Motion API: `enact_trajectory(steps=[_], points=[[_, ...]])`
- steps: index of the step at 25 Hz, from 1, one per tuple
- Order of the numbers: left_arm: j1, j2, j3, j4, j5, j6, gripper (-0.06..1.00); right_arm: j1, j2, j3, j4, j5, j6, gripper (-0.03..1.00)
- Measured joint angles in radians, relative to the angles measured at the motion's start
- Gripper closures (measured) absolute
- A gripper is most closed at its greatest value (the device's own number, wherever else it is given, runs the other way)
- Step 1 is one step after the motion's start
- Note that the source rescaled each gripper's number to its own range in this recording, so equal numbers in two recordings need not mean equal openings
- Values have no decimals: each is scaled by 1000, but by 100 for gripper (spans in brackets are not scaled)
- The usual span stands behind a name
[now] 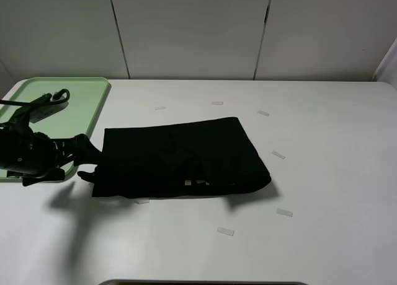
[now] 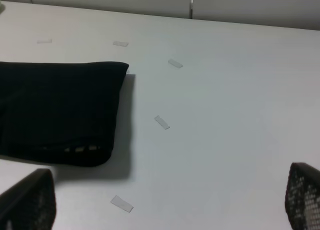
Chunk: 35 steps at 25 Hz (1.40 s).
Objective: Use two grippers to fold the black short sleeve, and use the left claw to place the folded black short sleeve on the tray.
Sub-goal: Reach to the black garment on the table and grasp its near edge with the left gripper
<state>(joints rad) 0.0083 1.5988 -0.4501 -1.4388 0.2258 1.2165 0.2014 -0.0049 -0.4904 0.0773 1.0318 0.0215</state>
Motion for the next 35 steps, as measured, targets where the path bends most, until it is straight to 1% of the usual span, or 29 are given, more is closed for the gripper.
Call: enact_trajectory(steps=[4,9,13,20,25,28,30,32,34,35], points=[[-37,0,-30,-12,-25,3,-5,0,0,0,0,0,0,-3],[-86,14,-36,-94,-43,43,-5,0,0,0,0,0,0,-3],[-121,88,-37,-147,-43,75,-5,0,0,0,0,0,0,-3],[-133,168,-56,-166,-46,102,-4,0,0,0,0,0,0,-3],[-140,215,-110,-170,-15,114,-4,0,0,0,0,0,0,-3],[-170,253,-159,-174,6,118,-2,0,0,0,0,0,0,-3],[-190,271,-186,-181,12,116,5,0,0,0,0,0,0,-3],[-211,291,-204,-201,13,115,17,0,0,0,0,0,0,-3],[-226,302,-207,-208,13,114,31,0,0,0,0,0,0,-3],[-235,305,-207,-209,11,113,41,0,0,0,0,0,0,-3]])
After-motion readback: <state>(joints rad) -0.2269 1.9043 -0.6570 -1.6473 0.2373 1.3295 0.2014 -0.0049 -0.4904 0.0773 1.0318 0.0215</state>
